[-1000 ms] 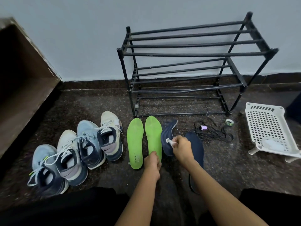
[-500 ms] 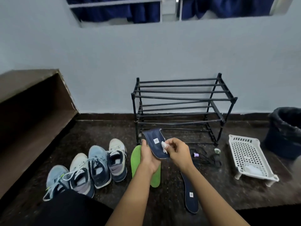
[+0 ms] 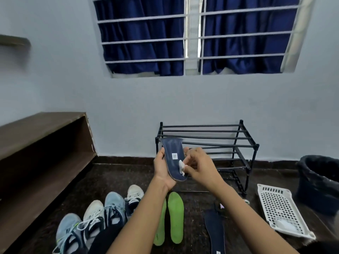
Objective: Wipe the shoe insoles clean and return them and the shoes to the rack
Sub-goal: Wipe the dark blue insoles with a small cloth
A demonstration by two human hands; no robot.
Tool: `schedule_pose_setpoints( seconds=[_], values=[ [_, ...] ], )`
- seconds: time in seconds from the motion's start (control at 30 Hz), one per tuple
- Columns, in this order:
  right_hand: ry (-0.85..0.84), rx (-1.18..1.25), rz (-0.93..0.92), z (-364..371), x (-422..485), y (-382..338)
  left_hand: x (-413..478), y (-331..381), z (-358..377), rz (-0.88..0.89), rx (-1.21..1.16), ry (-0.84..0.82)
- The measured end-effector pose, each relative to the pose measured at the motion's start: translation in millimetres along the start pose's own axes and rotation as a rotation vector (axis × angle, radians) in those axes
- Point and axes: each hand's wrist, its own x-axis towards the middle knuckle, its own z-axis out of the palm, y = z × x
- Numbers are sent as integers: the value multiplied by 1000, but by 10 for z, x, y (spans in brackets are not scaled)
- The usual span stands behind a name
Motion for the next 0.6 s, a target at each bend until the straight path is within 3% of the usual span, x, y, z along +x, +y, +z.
schedule_pose_setpoints(
  seconds=[0.27, 0.47, 0.6],
  values=[
    [-125, -258, -452, -222, 202, -275, -27, 303, 263, 13, 46, -78],
    [80, -92, -276, -151, 212, -284, 25, 300, 253, 4, 28, -83],
    [21, -24, -221, -106, 169, -300, 77, 259, 252, 1, 24, -84]
  ],
)
